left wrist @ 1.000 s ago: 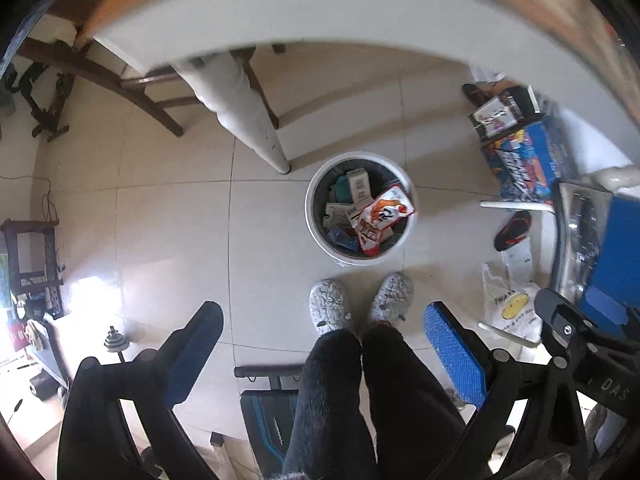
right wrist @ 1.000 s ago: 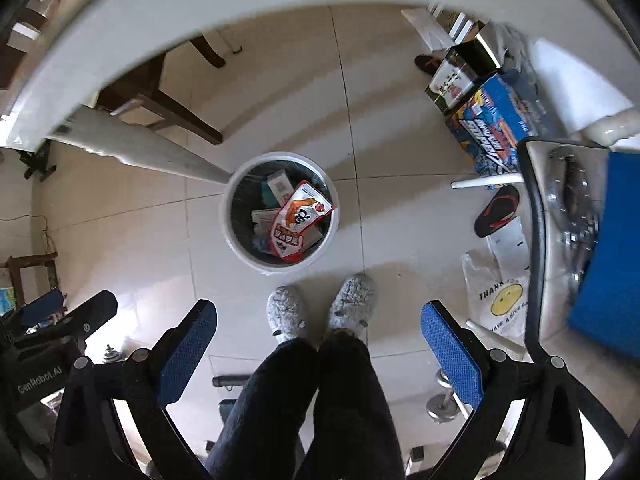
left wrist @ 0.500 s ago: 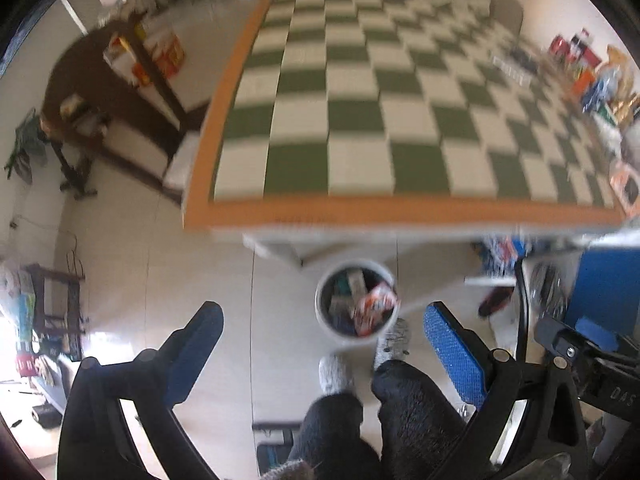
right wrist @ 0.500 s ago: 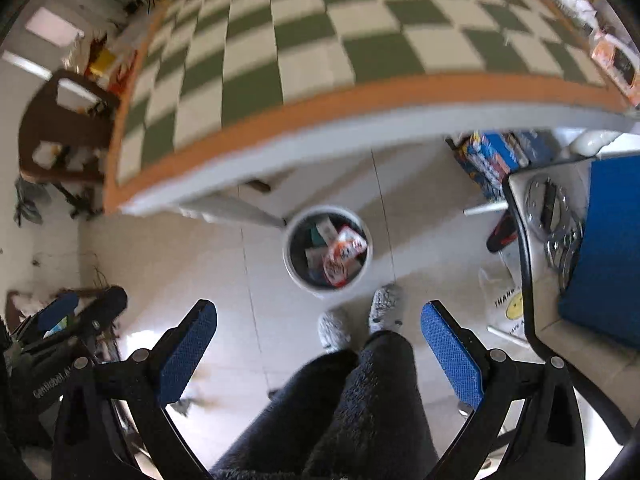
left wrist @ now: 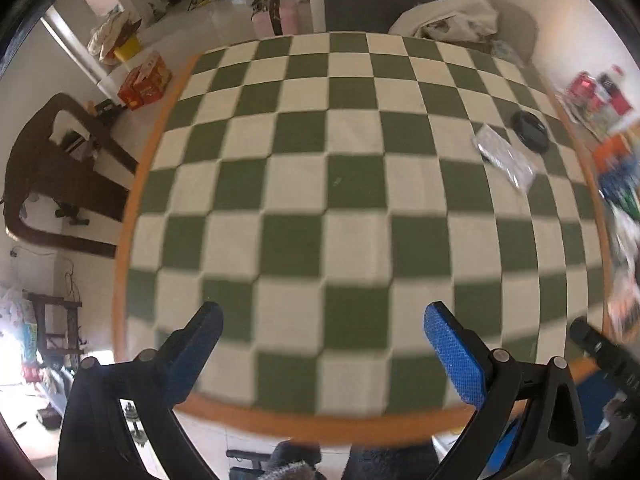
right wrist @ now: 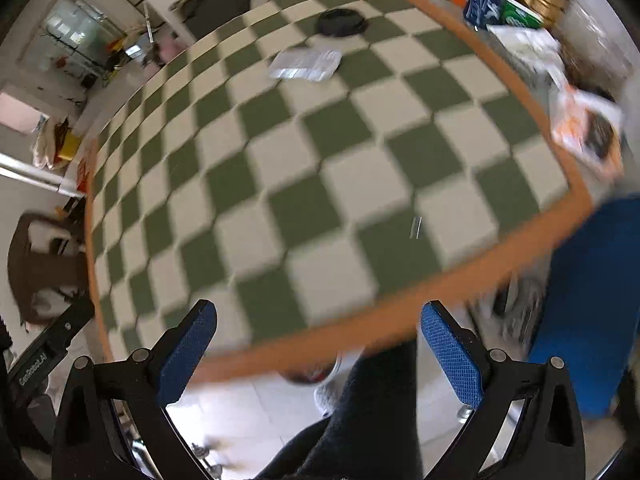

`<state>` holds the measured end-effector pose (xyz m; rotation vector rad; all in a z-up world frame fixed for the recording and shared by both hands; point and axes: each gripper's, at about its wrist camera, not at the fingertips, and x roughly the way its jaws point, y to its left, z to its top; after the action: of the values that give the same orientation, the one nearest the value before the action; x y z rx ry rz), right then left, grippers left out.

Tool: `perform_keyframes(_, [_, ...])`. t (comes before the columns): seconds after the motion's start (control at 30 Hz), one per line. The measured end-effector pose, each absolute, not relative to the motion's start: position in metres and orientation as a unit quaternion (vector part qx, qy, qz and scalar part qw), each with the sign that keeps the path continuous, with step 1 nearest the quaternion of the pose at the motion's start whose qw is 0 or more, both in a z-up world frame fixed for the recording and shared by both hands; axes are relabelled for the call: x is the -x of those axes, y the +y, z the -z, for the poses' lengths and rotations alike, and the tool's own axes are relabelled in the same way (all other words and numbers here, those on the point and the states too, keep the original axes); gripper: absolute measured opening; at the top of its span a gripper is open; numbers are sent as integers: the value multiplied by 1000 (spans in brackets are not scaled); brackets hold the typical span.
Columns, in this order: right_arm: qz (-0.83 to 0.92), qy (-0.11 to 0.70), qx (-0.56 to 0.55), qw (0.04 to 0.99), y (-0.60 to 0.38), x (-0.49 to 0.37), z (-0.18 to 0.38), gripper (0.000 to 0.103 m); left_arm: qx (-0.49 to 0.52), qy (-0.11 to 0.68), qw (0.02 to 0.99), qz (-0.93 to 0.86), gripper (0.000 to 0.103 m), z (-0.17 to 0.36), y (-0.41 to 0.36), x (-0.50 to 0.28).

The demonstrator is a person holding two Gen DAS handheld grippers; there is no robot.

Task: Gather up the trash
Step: 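Grasp the clear blister pack with left tool while right tool grasps the black cup lid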

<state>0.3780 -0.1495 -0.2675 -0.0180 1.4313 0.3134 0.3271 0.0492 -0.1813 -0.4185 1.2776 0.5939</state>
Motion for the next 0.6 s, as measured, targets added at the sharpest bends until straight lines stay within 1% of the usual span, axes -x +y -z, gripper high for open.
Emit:
perform_keyframes(0.17, [-130,664,28,736,-121,-528,292,103,225,624,688,-295,103,222,68,-430])
perform_keyframes(0.27, [-128,669,43,731,-95,-602,312,103,254,637,663,-300,103,244,78,-472])
perform_keyframes(0.47, [-128,675,75,723,-42,-703,361,103,311,661,613,-301,103,284,95,-526])
perform_keyframes(0.57, [-126,674,80,724,-26,-728,380,102,339,668,593,-295,102,297,96,-539])
perform_keyframes(0.6, [-125,675,84,722,-23,-732,385,96,347,669,589,-292,102,298,95,-542])
